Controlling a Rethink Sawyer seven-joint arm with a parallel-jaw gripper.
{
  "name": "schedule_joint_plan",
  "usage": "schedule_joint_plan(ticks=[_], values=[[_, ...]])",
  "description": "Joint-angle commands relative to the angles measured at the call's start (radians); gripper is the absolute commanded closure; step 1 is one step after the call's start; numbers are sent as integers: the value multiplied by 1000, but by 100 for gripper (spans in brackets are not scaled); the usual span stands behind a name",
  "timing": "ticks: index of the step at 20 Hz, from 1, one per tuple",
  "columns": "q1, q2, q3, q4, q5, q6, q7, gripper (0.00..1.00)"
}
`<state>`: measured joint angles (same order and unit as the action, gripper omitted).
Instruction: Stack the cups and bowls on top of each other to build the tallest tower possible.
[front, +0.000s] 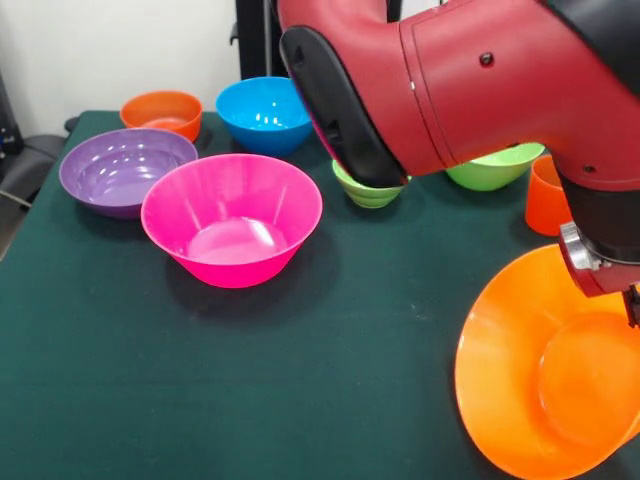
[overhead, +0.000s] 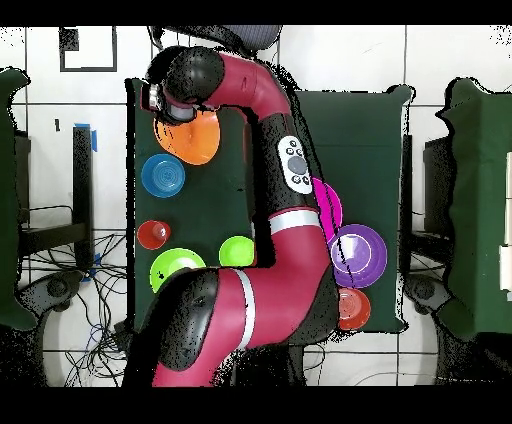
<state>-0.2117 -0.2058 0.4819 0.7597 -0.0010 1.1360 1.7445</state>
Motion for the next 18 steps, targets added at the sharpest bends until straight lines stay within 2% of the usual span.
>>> schedule_joint_plan(ticks=[1,8,11,18], values=[[-20,70,76,-117,-73,169,-297,100],[-55,82,95,-112,-63,185,-306,100],[-86,50,92,-38,-51,165,-305,100],[-136,39,107,-7,-40,197,-318,100]])
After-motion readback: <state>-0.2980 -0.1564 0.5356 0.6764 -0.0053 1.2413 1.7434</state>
